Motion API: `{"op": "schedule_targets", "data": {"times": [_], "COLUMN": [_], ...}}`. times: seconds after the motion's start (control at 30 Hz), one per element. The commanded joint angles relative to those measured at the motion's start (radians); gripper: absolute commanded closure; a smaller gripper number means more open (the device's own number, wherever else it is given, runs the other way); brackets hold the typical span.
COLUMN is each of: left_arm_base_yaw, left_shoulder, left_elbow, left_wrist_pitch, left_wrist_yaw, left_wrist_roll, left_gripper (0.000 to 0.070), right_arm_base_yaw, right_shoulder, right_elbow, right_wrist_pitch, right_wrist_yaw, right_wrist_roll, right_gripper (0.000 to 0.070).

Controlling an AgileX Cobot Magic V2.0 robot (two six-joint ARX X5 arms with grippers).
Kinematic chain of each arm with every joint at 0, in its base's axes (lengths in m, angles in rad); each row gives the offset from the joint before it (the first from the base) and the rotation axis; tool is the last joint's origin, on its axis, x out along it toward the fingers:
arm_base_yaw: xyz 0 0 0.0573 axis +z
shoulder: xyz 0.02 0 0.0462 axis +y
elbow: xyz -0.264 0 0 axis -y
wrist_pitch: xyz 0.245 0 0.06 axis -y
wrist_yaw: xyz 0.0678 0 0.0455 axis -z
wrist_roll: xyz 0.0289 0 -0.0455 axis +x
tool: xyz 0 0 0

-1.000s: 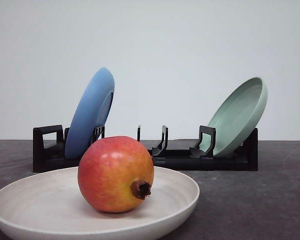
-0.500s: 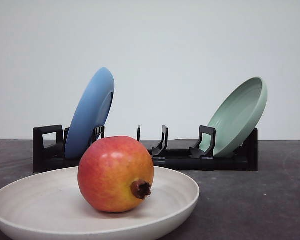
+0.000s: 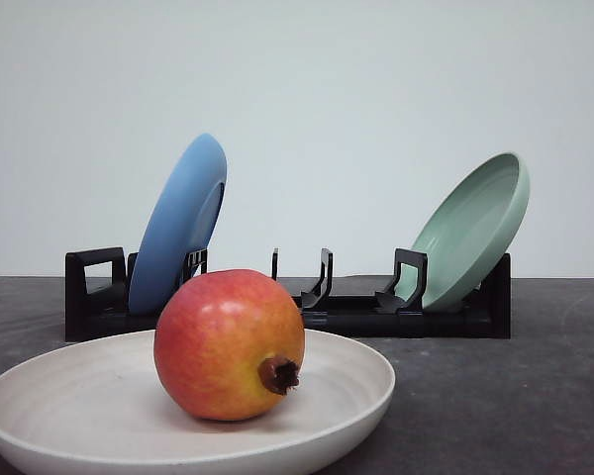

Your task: Place pomegranate in white plate

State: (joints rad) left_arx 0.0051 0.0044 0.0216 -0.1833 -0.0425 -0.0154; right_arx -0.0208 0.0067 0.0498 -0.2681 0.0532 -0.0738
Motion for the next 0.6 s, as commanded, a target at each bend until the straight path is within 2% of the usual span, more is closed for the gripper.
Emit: {"op": "schedule_targets", "data": {"times": [0.0, 0.57], "left_arm_base_yaw": [-0.001, -0.001], "left_shoulder": [-0.002, -0.002], "left_elbow": [-0.010, -0.010], "left_wrist_pitch": [-0.004, -0.004], "left_wrist_yaw": [-0.003, -0.003], "left_wrist_roll": [-0.001, -0.001], "left_gripper": [0.0700, 0.0700], "right_arm_base_yaw": [-0.002, -0.002], "right_shoulder": [-0.003, -0.003], "right_elbow": [-0.007, -0.007], "right_wrist_pitch": [0.007, 0.007], "right_wrist_yaw": [0.000, 0.000], "right_wrist_roll": [0.014, 0.014], "right_gripper": [0.0699, 0.0699]}}
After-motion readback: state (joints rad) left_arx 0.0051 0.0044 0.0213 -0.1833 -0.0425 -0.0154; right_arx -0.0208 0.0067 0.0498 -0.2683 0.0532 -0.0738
